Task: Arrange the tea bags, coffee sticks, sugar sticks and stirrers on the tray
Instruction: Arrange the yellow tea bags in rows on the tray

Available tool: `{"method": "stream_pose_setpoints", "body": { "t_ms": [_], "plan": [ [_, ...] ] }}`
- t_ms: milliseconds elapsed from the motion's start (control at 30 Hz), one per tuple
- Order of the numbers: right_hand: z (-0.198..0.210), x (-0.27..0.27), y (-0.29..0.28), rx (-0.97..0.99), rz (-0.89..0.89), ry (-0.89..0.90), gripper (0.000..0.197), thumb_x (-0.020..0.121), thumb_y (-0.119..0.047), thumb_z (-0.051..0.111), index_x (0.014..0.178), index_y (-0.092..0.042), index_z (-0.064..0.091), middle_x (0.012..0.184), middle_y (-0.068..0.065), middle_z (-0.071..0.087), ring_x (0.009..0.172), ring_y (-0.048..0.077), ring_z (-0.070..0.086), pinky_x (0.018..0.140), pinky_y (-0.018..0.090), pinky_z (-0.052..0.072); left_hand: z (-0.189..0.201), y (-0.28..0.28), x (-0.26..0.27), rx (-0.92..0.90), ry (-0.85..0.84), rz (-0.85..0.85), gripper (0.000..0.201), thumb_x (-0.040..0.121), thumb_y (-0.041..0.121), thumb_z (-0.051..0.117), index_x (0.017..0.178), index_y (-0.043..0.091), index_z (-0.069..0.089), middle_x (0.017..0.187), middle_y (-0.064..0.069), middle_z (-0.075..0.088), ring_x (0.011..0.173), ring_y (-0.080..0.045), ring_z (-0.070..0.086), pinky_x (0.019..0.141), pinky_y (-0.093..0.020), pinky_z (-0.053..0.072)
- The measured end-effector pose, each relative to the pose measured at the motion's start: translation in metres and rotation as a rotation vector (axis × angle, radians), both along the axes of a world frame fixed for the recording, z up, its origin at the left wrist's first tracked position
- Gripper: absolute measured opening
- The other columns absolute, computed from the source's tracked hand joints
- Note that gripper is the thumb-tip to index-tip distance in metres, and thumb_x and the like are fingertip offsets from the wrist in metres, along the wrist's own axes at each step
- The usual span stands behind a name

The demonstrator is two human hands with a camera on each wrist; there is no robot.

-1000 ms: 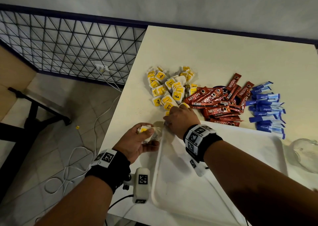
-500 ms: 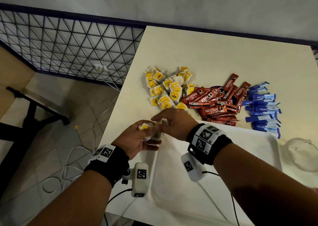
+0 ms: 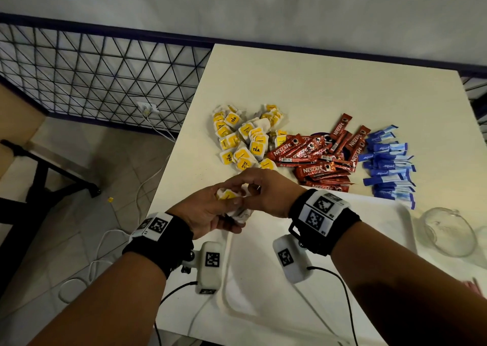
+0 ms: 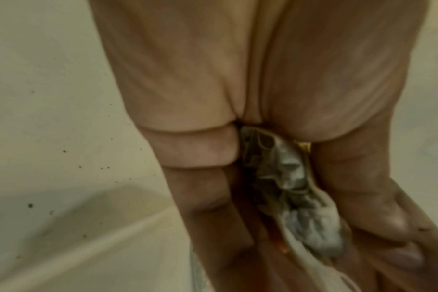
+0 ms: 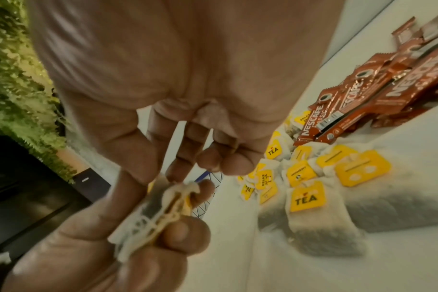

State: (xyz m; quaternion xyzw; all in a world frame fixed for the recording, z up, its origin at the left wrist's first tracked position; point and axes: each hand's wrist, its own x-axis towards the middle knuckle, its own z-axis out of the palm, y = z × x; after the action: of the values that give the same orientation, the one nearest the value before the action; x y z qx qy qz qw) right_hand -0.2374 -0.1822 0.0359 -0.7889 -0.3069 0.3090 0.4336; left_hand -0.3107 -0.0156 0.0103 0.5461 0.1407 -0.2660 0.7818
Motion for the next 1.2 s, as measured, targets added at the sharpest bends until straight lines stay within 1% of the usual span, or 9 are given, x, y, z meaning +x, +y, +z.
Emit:
{"method": "stream_pose_setpoints", "body": {
  "t_ms": [100,267,367,500,633,733,867,1133,1200],
  "plan": [
    [-0.002,0.000,-0.002,-0.039,0.027,-0.093,0.037,0.080,-0.019,0.073,0.114,-0.031,0.067,0.098,-0.011,0.058,0.079,-0.007,0.050,0.072,0.010,0.038,0.000,-0.002,0.002,0.010,0.005,0.000,0.102,0.042,0.058,0.090,0.128,0.014,0.055,0.100,-0.013,0.068,0.071,-0.027,0.067,0.061,-0.036,0.056],
    [0.000,-0.002,-0.004,-0.052,-0.011,-0.136,0.026,0.078,-0.008,0.070,0.102,-0.017,0.065,0.085,-0.017,0.052,0.066,-0.015,0.047,0.059,0.003,0.033,-0.005,-0.010,0.002,-0.020,0.083,0.097,0.103,0.029,0.077,0.080,0.107,0.011,0.066,0.087,-0.016,0.072,0.067,-0.027,0.069,0.056,-0.033,0.056],
    [0.001,-0.003,-0.002,-0.105,0.046,-0.190,0.034,0.081,-0.010,0.067,0.114,-0.015,0.062,0.094,-0.011,0.050,0.068,-0.017,0.042,0.060,0.001,0.030,-0.008,-0.016,0.002,-0.022,0.129,0.134,0.091,0.049,0.081,0.065,0.103,0.009,0.067,0.080,-0.018,0.070,0.061,-0.026,0.067,0.052,-0.033,0.055],
    [-0.001,-0.003,-0.002,-0.110,0.071,-0.224,0.020,0.080,-0.012,0.067,0.100,-0.015,0.066,0.096,-0.005,0.051,0.071,-0.014,0.041,0.063,0.003,0.029,-0.005,-0.019,0.001,-0.018,0.173,0.148,0.075,0.072,0.067,0.036,0.107,0.005,0.061,0.077,-0.017,0.067,0.059,-0.025,0.065,0.053,-0.032,0.055],
    [-0.006,-0.003,-0.004,-0.082,0.049,-0.232,0.017,0.076,-0.017,0.073,0.083,-0.023,0.059,0.088,-0.010,0.050,0.069,-0.007,0.043,0.063,0.007,0.028,-0.006,-0.019,-0.002,-0.029,0.184,0.156,0.070,0.074,0.064,0.039,0.104,0.005,0.060,0.076,-0.017,0.065,0.059,-0.025,0.064,0.053,-0.032,0.054],
    [-0.008,-0.006,-0.008,-0.026,-0.005,-0.146,0.017,0.078,-0.031,0.076,0.079,-0.026,0.060,0.077,-0.015,0.053,0.065,-0.003,0.048,0.061,0.009,0.035,-0.008,-0.018,-0.006,-0.012,0.179,0.210,0.045,0.085,0.049,0.047,0.094,0.008,0.062,0.072,-0.014,0.065,0.058,-0.023,0.063,0.051,-0.030,0.053],
    [-0.009,0.002,-0.011,0.029,-0.120,0.082,0.015,0.080,-0.027,0.072,0.077,-0.028,0.058,0.065,-0.014,0.055,0.061,0.008,0.051,0.064,0.033,0.045,-0.014,-0.010,-0.010,0.023,0.185,0.348,0.014,0.098,0.018,0.047,0.087,0.012,0.054,0.061,-0.006,0.064,0.051,-0.022,0.062,0.046,-0.028,0.052],
    [-0.023,0.017,0.001,-0.152,-0.333,0.151,0.019,0.091,-0.010,0.056,0.079,-0.024,0.053,0.070,-0.002,0.068,0.062,0.015,0.065,0.070,0.043,0.057,-0.019,0.013,-0.013,0.053,0.189,0.406,0.009,0.094,0.021,0.054,0.090,0.013,0.055,0.081,-0.012,0.065,0.055,-0.020,0.064,0.049,-0.031,0.055],
    [-0.031,0.015,0.006,-0.231,-0.340,0.108,0.021,0.089,-0.009,0.053,0.077,-0.027,0.053,0.079,-0.001,0.071,0.064,0.014,0.065,0.063,0.033,0.058,-0.019,0.014,-0.013,0.051,0.179,0.385,0.009,0.095,0.021,0.053,0.090,0.013,0.054,0.078,-0.011,0.066,0.056,-0.020,0.065,0.049,-0.031,0.056]
  ]
}}
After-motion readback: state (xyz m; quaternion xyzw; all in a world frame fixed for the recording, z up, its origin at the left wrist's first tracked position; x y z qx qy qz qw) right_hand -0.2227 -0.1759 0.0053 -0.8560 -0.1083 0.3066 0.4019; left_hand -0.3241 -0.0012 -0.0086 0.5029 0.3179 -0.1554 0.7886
